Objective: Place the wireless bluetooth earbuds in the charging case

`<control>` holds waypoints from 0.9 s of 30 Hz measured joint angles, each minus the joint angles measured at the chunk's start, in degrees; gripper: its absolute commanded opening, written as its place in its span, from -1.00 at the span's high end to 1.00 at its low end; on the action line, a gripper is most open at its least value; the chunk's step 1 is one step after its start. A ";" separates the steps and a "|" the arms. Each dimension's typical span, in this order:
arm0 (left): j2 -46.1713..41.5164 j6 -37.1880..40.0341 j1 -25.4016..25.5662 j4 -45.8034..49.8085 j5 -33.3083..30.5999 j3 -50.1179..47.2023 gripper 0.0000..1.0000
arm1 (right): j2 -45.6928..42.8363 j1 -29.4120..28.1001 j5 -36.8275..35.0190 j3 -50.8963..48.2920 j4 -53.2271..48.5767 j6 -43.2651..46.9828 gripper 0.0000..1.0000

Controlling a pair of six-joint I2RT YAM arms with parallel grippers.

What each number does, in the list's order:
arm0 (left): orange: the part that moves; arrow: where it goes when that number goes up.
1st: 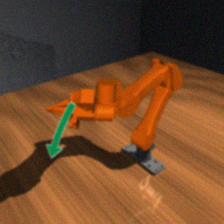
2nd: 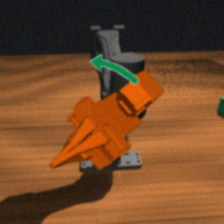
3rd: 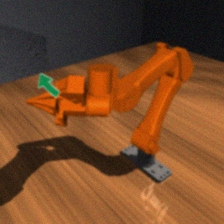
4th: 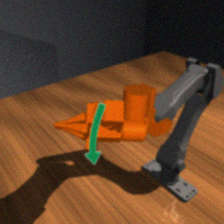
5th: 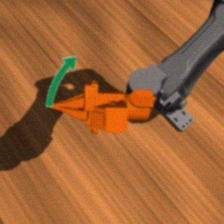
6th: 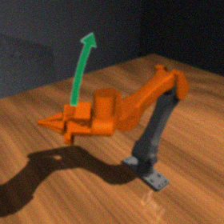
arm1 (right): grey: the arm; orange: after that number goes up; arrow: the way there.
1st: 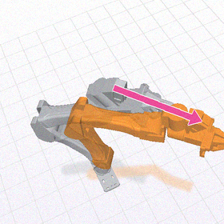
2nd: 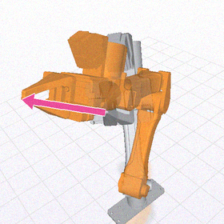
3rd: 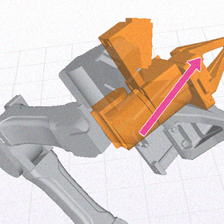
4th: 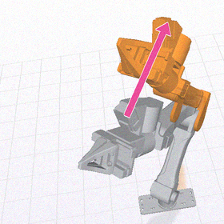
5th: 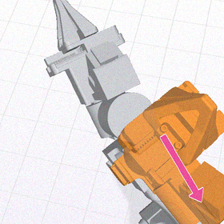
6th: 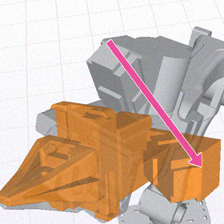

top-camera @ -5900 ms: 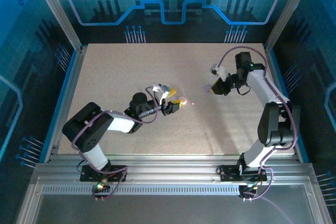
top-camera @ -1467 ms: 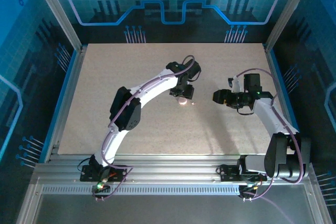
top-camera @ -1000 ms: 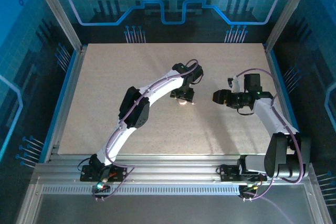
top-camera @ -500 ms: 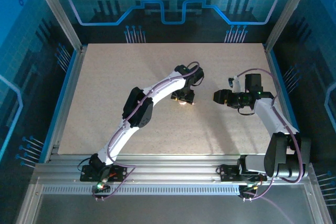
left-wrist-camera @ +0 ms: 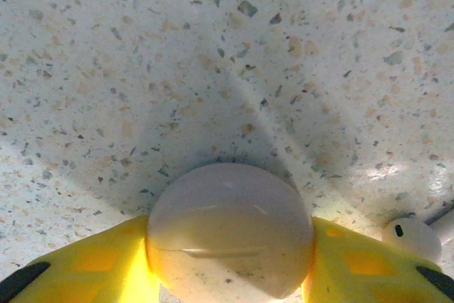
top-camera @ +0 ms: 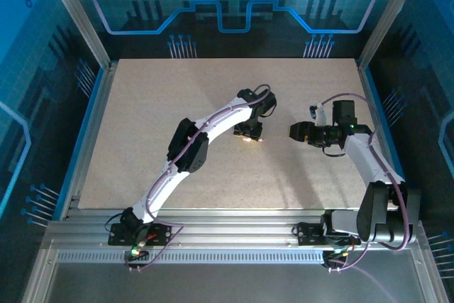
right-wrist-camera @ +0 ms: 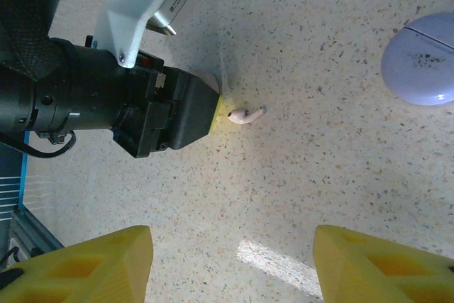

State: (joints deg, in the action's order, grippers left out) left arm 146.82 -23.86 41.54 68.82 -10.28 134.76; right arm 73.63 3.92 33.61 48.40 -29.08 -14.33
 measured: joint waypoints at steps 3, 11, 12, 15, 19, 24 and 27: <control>-2.29 0.52 0.09 -1.51 -0.85 -4.09 0.28 | -1.14 0.00 0.42 -0.13 0.00 0.00 -0.21; -20.72 5.55 1.05 -10.75 -1.97 -25.20 0.38 | -2.23 0.00 3.76 -0.46 0.04 -0.09 -0.18; -23.87 6.23 1.27 -12.55 -1.95 -28.11 0.39 | -2.23 0.00 4.46 -0.46 0.07 -0.17 -0.18; -31.87 8.55 1.77 -17.97 -1.90 -36.04 0.40 | -2.29 0.00 6.56 -0.63 0.22 -0.48 -0.17; -40.85 12.44 2.36 -25.20 -0.76 -47.74 0.39 | -2.60 -0.02 9.70 -0.85 0.22 -1.14 -0.16; -49.03 18.16 3.02 -33.03 2.58 -60.28 0.39 | -2.64 -0.63 13.29 -0.85 0.17 -1.79 -0.14; -54.64 22.10 3.21 -38.21 5.75 -67.14 0.39 | -2.45 -1.70 15.02 -0.85 0.26 -2.58 -0.13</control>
State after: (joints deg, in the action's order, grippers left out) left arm 92.18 -1.76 44.75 30.61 -4.54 67.61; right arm 71.18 2.22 48.62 47.55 -28.82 -16.91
